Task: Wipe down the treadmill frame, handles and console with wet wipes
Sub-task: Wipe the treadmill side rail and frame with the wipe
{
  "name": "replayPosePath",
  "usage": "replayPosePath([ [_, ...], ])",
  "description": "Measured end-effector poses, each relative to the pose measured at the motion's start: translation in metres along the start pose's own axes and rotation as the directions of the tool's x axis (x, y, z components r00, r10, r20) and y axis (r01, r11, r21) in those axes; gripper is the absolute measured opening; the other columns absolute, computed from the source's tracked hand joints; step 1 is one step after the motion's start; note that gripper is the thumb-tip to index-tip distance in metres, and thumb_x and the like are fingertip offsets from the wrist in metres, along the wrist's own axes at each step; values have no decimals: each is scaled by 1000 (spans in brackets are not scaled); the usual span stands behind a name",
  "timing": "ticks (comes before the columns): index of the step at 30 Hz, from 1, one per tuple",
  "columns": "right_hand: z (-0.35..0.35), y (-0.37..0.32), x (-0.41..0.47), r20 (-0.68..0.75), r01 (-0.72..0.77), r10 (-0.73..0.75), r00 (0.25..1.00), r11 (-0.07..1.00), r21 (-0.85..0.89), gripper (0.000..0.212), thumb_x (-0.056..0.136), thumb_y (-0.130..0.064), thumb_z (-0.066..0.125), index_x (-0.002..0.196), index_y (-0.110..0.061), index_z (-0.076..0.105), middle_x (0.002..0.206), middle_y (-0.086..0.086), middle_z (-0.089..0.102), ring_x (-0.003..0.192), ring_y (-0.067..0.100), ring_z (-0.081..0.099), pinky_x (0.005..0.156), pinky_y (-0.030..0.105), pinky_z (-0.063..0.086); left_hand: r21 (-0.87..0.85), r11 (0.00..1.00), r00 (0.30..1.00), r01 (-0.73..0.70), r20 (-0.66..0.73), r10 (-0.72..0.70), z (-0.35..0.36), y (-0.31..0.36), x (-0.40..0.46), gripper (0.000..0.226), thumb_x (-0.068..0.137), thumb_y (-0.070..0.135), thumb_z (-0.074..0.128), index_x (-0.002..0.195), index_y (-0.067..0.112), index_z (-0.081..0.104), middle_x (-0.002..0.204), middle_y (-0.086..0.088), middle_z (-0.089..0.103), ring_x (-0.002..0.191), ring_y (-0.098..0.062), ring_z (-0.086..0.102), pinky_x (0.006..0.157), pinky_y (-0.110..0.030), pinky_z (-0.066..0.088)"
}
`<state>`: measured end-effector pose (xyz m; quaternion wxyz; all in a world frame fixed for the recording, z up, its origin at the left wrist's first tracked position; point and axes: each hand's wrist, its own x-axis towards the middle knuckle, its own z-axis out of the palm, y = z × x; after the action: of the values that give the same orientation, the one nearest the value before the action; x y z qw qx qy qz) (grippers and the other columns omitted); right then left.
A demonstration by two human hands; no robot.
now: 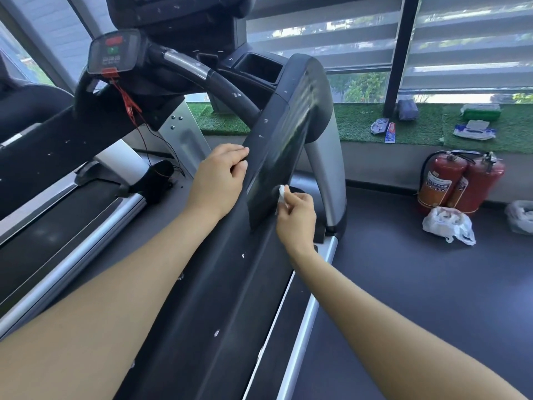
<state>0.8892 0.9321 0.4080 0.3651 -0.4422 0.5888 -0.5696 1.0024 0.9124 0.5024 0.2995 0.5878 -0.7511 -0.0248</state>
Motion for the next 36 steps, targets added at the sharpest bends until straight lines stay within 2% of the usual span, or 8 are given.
replayPosePath([
  [6, 2, 18, -50, 27, 31, -33, 999, 997, 74, 24, 99, -17, 49, 114, -20, 67, 94, -6, 47, 71, 2, 47, 70, 3, 37, -9, 1000, 1000, 1, 5, -1, -1, 0, 0, 32, 96, 18, 54, 127, 10, 60, 131, 0, 56, 120, -13, 50, 89, 1, 21],
  [12, 8, 27, 33, 24, -112, 112, 993, 993, 20, 28, 99, -20, 46, 118, -11, 66, 87, 0, 56, 72, 8, 48, 60, 14, 36, -19, 1000, 1000, 17, 6, -17, -1, 1, 1, 36, 94, 25, 57, 127, 12, 60, 131, 2, 55, 120, -11, 49, 91, -3, 24],
  [16, 7, 31, 43, 26, -192, 190, 981, 978, 83, 31, 99, -20, 48, 124, -12, 63, 111, 0, 69, 88, 5, 54, 79, 17, 42, -20, 1000, 1000, 15, 5, -15, -1, 2, 0, 35, 94, 24, 58, 127, 12, 60, 130, 3, 56, 118, -9, 49, 84, 9, 20],
  [20, 11, 54, -10, 119, -284, 268, 956, 947, 152, 30, 97, -26, 53, 91, -6, 74, 78, -7, 64, 72, 1, 51, 68, 23, 44, -29, 999, 1000, 18, 5, -18, -2, 2, 0, 35, 94, 24, 58, 126, 11, 61, 129, 2, 56, 117, -9, 50, 83, 10, 19],
  [23, 13, 62, -16, 210, -375, 335, 919, 906, 197, 24, 93, -17, 57, 79, -7, 74, 83, -3, 71, 81, 6, 58, 80, 30, 51, -29, 1000, 1000, 13, 0, -13, -1, 2, 0, 35, 93, 24, 58, 126, 11, 61, 129, 1, 57, 117, -9, 50, 85, 8, 21],
  [28, 14, 48, 47, 106, -430, 419, 902, 851, 301, 12, 86, -9, 64, 87, -8, 76, 92, 9, 74, 88, 16, 65, 91, 35, 53, -37, 999, 1000, 18, 3, -18, -2, 3, -1, 36, 94, 26, 58, 127, 13, 61, 129, 4, 56, 117, -7, 49, 91, -5, 28],
  [33, 14, 52, 22, 222, -482, 431, 875, 825, 297, 33, 89, 6, 55, 64, -14, 67, 51, -6, 63, 52, 2, 55, 55, 15, 49, -45, 999, 1000, 16, -3, -16, -1, 2, -1, 35, 93, 26, 59, 126, 12, 61, 128, 4, 57, 116, -8, 51, 91, -5, 30],
  [36, 10, 58, -4, 371, -523, 412, 832, 804, 281, 31, 84, 13, 55, 70, -10, 70, 58, 1, 62, 59, 12, 49, 57, 17, 41, -47, 999, 1000, 8, -1, -8, -2, 1, -1, 35, 94, 26, 58, 126, 13, 61, 128, 3, 57, 117, -9, 51, 93, -9, 31],
])
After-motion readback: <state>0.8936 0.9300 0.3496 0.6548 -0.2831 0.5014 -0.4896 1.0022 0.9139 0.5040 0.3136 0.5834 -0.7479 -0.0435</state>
